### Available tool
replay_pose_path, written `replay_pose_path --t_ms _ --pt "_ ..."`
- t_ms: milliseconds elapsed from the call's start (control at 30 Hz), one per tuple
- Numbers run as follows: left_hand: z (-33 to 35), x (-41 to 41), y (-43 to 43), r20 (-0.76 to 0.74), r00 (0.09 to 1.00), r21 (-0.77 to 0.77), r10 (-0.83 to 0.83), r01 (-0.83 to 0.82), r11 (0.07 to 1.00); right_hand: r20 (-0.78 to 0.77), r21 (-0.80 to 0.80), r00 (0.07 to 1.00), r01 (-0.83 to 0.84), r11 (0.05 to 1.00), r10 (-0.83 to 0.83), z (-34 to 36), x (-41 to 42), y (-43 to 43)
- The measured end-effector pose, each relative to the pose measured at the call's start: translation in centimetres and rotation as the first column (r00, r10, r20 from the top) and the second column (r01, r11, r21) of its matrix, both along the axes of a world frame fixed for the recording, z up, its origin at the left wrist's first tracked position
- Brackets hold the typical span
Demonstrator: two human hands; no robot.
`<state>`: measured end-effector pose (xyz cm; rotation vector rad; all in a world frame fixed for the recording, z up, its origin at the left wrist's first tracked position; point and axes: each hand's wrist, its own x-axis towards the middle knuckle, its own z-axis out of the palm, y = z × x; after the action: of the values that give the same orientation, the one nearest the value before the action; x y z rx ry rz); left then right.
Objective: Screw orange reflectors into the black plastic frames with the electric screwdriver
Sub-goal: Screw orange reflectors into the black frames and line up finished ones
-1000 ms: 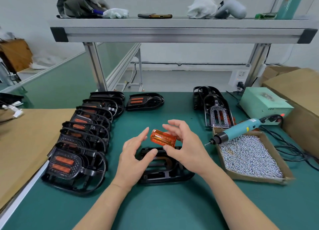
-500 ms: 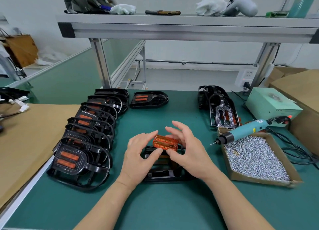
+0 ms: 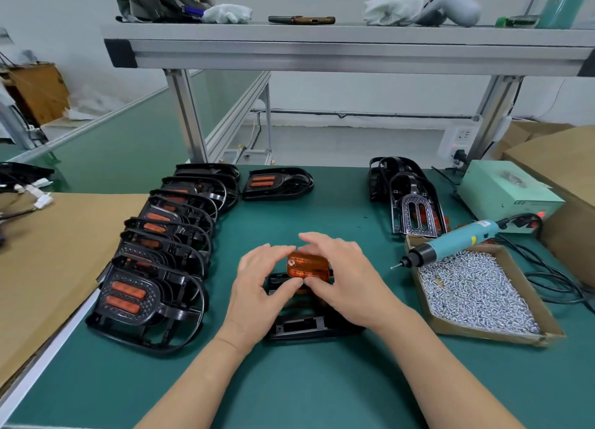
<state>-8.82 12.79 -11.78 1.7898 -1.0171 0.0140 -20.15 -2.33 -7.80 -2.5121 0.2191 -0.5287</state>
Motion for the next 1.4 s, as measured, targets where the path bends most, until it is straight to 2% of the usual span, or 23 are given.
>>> replay_pose_path --t_ms 67,167,300,367,467,600,633,700,767,867,1100,1233,1400 --pt "0.1 0.0 0.0 0.008 1.0 0.001 0.001 -0.001 1.0 -0.03 -0.098 0.999 -0.015 0.995 0.012 0.7 0.4 -0.1" --pt "0.2 -0.2 0.1 -0.019 1.0 -0.007 0.015 -0.015 1.0 -0.02 -0.101 1.0 0.0 0.995 -0.002 1.6 0.7 -0.2" --pt "0.4 -0.7 0.1 -0.057 0.997 -0.011 0.045 -0.046 0.999 0.13 0.165 0.977 0.145 0.976 -0.167 2.2 1.2 -0.3" --pt "0.5 -0.8 0.2 -0.052 0.997 -0.009 0.052 -0.052 0.999 0.108 0.34 0.958 0.216 0.915 -0.267 2.2 1.6 -0.2" --pt "0.4 -0.9 0.2 0.036 0.998 -0.006 0.041 -0.041 0.999 0.059 0.619 0.941 0.228 0.752 -0.334 1.7 1.7 -0.2" --pt "0.4 -0.8 0.0 0.13 0.986 -0.055 0.102 -0.095 0.994 -0.041 0.712 0.928 0.288 0.641 -0.371 0.8 1.1 0.2" --pt "0.3 -0.7 0.0 0.141 0.983 -0.067 0.121 -0.112 0.991 -0.055 0.706 0.925 0.303 0.64 -0.376 0.5 1.0 0.4" --pt "0.3 -0.5 0.2 0.099 0.985 -0.09 0.142 -0.133 0.987 -0.086 0.606 0.916 0.36 0.709 -0.392 -0.1 0.8 0.8" --pt "0.3 -0.3 0.4 -0.031 0.986 -0.12 0.162 -0.164 0.979 -0.123 0.472 0.904 0.415 0.778 -0.409 -0.4 0.6 1.4" --pt "0.3 0.2 0.3 -0.232 0.949 -0.127 0.213 -0.246 0.961 -0.146 0.44 0.906 0.42 0.794 -0.398 -0.5 0.4 2.1" --pt "-0.4 1.0 -0.1 -0.278 0.939 -0.019 0.203 -0.217 0.976 -0.141 0.432 0.916 0.399 0.809 -0.376 -0.3 0.5 3.5" --pt "-0.6 1.1 -0.1 -0.26 0.95 -0.032 0.173 -0.188 0.982 -0.224 0.094 0.879 0.45 0.888 -0.421 -0.5 0.4 3.5" --pt "-0.7 0.9 -0.3 -0.266 0.952 -0.032 0.153 -0.168 0.985 -0.262 -0.068 0.87 0.414 0.908 -0.417 -0.3 0.2 3.2"
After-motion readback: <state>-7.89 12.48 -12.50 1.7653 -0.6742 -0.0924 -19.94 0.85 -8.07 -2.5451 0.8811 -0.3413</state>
